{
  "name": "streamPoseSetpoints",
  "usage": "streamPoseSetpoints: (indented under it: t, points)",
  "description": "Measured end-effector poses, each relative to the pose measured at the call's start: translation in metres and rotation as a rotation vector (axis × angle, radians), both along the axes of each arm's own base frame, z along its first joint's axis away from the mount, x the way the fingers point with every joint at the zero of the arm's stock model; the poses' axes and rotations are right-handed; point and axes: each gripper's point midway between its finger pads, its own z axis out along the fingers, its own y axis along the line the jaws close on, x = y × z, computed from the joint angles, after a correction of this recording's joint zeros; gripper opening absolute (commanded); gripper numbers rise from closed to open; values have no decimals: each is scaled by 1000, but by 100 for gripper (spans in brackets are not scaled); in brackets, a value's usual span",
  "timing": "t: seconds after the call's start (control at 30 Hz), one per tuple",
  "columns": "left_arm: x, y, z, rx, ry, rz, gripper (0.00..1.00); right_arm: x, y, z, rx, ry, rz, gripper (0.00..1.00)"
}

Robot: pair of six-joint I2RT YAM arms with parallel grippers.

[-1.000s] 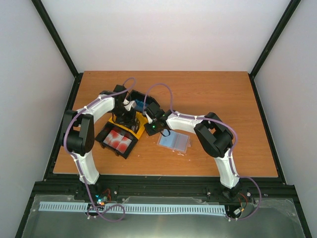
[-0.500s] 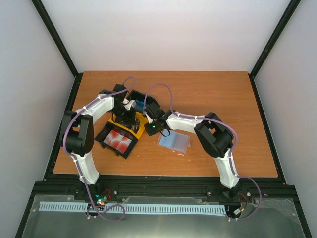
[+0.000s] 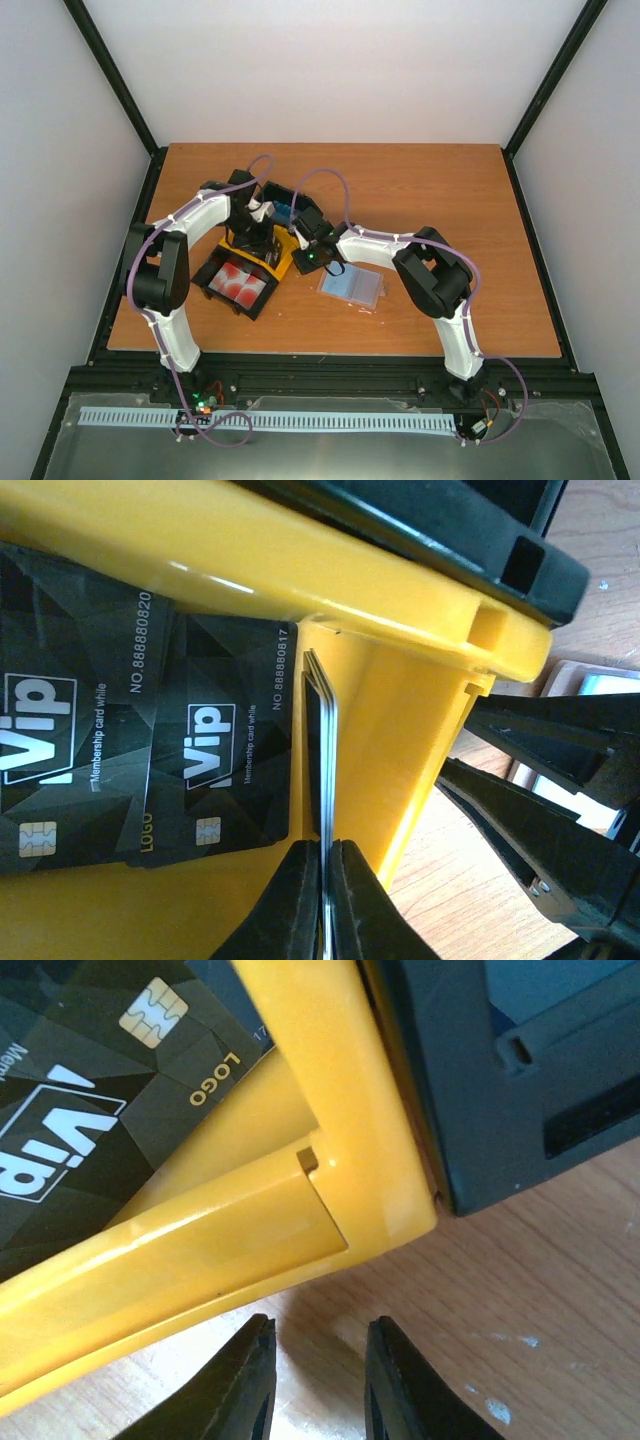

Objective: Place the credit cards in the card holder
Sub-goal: Pick up the credit card from the storage box.

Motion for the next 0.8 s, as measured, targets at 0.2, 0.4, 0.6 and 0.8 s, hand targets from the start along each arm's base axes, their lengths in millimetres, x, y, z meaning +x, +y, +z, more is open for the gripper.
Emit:
streamPoseSetpoints:
  t: [0.2,0.4,0.6,0.8]
  points:
    - [0,3,-1,18,0,6,1,0,-1,2,13,10,1,28]
    - [5,7,11,40,-32,16,1,9,-5,28,105,34,-12,32]
    - [10,8,26,42,-64,46,1,10,6,77,292,60,31,40]
    - [13,16,29,37,-42,129,1,-4,25,95,409,113,104,51]
